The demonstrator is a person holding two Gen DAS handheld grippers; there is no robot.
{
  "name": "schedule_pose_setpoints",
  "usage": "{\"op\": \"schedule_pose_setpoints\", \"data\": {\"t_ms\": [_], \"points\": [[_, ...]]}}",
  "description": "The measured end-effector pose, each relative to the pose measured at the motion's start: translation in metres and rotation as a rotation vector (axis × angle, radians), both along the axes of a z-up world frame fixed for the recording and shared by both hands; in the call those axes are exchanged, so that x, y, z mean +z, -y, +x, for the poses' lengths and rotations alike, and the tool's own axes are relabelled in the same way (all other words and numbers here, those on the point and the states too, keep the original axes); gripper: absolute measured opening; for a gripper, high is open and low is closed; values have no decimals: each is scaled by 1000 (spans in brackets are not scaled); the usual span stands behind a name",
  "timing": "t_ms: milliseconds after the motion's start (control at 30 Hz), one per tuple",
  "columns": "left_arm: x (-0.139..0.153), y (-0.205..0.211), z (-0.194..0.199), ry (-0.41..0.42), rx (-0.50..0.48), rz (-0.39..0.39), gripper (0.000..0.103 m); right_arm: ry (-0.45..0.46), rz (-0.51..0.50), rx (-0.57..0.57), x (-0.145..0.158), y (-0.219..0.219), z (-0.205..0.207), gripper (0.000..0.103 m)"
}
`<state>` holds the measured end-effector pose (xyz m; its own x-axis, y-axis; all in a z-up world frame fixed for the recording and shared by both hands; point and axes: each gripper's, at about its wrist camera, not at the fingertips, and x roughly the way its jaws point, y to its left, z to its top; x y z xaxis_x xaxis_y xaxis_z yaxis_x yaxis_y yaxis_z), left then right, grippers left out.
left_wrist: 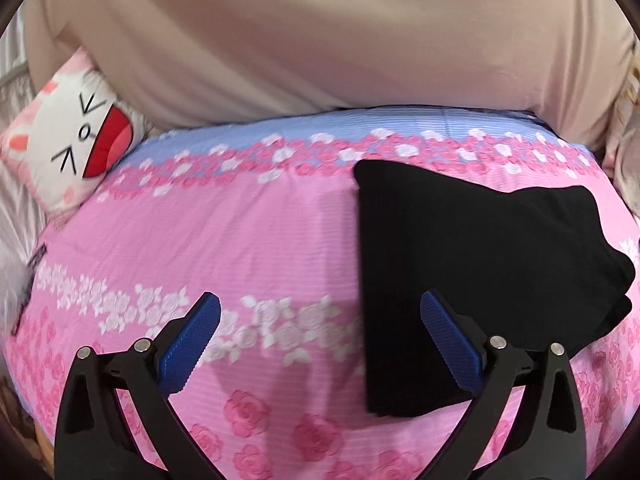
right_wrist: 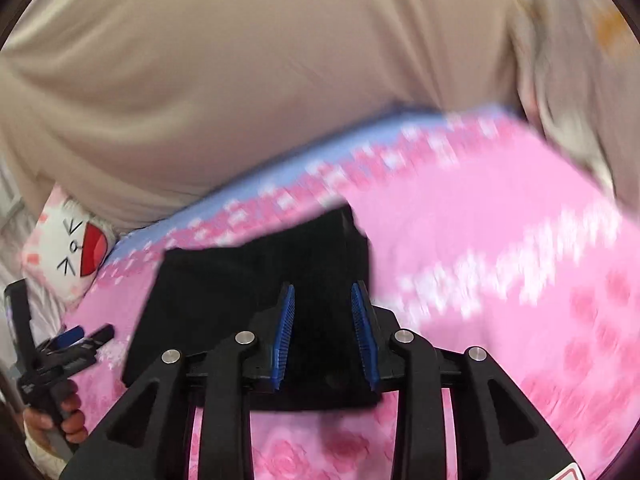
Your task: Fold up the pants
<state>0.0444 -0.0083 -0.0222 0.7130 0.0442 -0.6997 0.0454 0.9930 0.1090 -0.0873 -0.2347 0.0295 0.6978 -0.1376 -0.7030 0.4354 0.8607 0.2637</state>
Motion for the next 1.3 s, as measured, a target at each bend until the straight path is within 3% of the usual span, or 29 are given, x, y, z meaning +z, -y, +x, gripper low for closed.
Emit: {"op": "schedule_pose_setpoints", "data": {"t_ms": [167,300,367,400,433,467,500,533,567,667,700,733,767,800,867,900,967,1033,1100,1133,1200,1233,1300], "points": [[-14,29,5,-30,-44,33,98,-4,57,252,0,-32,79,30],[-34,37,10,-63,-44,116,98,-143,148,398,-51,-39,140,30],[-36,34,10,-61,-46,97,98,-248,70,367,-83,-20,158,28],[-38,32,12,-63,-51,87,98,-302,75,264,-110,11,165,15],[-39,32,13,-68,-62,76,98,-271,183,198,-117,31,162,0],[-41,33,14,-77,-74,63,98,-234,299,136,-115,47,155,0],[-42,33,15,-78,-71,66,98,-208,302,112,-105,48,151,0],[-42,33,15,-76,-71,69,98,-172,230,110,-86,39,145,11],[-43,33,15,-75,-72,70,98,-147,172,143,-71,25,142,15],[-44,33,18,-78,-78,50,98,-162,179,266,-72,2,147,21],[-45,33,19,-79,-79,42,98,-247,103,251,-89,1,156,22],[-45,32,20,-80,-80,34,98,-313,29,197,-104,9,161,2],[-44,32,20,-85,-88,23,98,-311,44,146,-108,17,160,0],[-42,30,20,-89,-90,10,98,-273,117,98,-101,22,156,0],[-34,20,16,-88,-78,-12,98,-185,75,104,-71,1,152,15],[-30,15,13,-80,-76,-26,98,-172,70,156,-64,-12,156,15],[-22,2,11,-55,-51,-38,98,-178,121,293,-65,-41,172,15],[-25,-8,18,-53,-18,-23,98,-241,112,349,-90,-62,199,15],[-29,-14,23,-75,13,-17,98,-318,43,321,-130,-64,228,14],[-30,-19,24,-78,23,-24,98,-312,60,299,-135,-59,237,10],[-27,-26,20,-71,35,-12,98,-285,119,236,-119,-48,240,11],[-25,-29,17,-65,34,-4,98,-243,106,230,-104,-48,232,17],[-23,-37,12,-53,40,1,98,-201,30,228,-89,-49,208,18]]}}
